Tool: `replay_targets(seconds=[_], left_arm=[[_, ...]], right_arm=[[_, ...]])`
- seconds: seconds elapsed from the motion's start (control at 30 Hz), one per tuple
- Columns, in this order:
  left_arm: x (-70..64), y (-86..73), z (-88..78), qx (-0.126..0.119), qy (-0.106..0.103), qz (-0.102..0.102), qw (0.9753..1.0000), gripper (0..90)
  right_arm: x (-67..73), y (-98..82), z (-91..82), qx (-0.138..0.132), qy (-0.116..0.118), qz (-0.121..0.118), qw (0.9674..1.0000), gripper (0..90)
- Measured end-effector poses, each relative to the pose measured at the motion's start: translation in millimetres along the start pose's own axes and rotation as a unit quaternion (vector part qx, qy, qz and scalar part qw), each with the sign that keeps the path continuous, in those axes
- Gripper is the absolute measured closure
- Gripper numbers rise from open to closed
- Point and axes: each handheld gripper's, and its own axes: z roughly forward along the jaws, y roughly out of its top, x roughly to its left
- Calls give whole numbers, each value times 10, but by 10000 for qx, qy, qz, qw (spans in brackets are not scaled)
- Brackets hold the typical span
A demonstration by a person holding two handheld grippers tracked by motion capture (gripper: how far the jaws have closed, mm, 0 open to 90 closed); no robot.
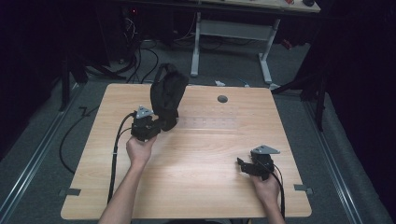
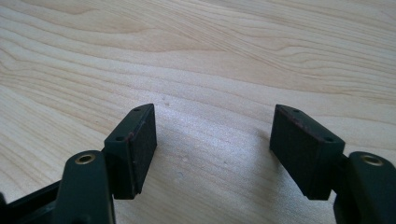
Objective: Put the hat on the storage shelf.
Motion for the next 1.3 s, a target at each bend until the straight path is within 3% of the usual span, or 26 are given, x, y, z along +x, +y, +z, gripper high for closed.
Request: replay_targets(seconds=[0.2,0.4,0.7,1.0,1.3], left_arm=[[-18,12,-23,31,85,-8,10000,547],[-40,33,-94,88,51,-23,9999,450],[-64,57,-247,170,-44,-60,9998,408],[-83,47,-387,280,-2,-10,9996,406],[-87,10,-542,262,-58,-121,9996,399]], right_arm=[[-1,0,0,-2,2,-6,10000,320],[-1,0,0,-2,2,-5,10000,320],[-1,0,0,-2,3,-3,10000,320],[-1,1,0,-1,4,-1,10000,320],[-1,0,0,-1,3,1,10000,320]])
